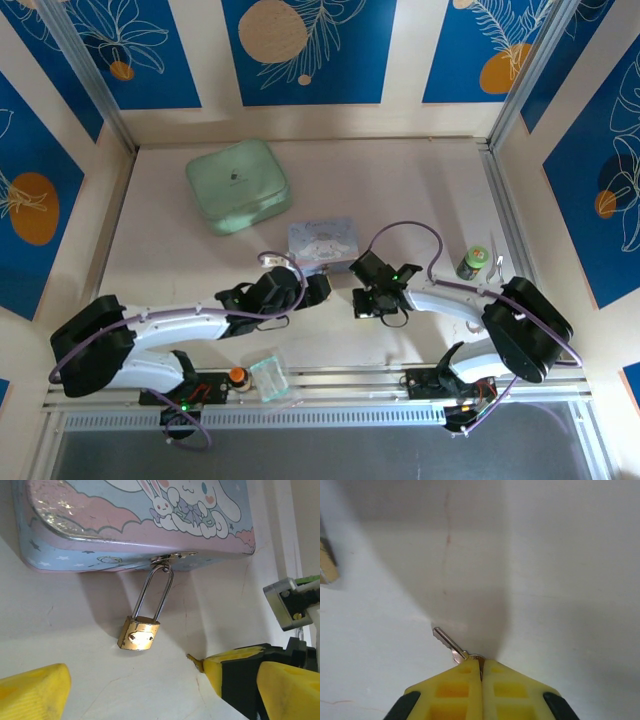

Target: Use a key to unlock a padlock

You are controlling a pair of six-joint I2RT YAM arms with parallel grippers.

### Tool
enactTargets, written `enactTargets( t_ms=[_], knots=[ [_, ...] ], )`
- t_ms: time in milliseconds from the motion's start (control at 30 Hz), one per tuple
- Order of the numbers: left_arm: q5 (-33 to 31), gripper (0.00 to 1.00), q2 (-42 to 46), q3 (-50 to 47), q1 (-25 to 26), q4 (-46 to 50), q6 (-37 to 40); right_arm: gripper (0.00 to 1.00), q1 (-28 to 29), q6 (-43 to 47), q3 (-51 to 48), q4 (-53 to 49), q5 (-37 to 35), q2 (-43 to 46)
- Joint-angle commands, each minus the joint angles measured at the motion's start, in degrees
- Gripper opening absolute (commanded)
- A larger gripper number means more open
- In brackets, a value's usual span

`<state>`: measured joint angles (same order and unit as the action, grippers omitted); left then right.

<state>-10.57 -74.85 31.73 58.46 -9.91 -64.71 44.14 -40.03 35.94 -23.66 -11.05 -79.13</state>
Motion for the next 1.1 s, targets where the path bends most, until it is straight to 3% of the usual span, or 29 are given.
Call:
enactTargets(
  t_ms=[0,167,433,800,900,1067],
  knots=[
    [0.1,0.90,-0.9,0.6,0.8,-3.1,-0.1,0.04,-1.8,-0.1,-3.2,7.8,8.0,0.2],
    [1.2,0.84,-2.6,0.3,1.4,-7.0,-2.8,0.03,-4.7,-1.3,-5.2,10.4,12.7,3.7],
    [-0.2,0.75,-6.1,-3.7,3.4,-22.1,-16.4,0.03,-6.2,-3.9,-5.7,12.2,16.7,8.5],
    [-5.5,0.78,-6.3,-5.0,6.4,-24.6,-35.2,0.03,-6.0,-8.7,-6.3,16.7,19.2,14.2],
    [-7.0,0.77,-5.7,-5.5,6.7,-25.5,-36.8,0.03,-5.4,-10.2,-6.6,19.1,19.7,14.7],
    [-7.3,0.65,-6.2,-5.0,6.6,-25.0,-38.1,0.03,-3.0,-11.2,-6.7,22.1,19.4,14.7]
  ],
)
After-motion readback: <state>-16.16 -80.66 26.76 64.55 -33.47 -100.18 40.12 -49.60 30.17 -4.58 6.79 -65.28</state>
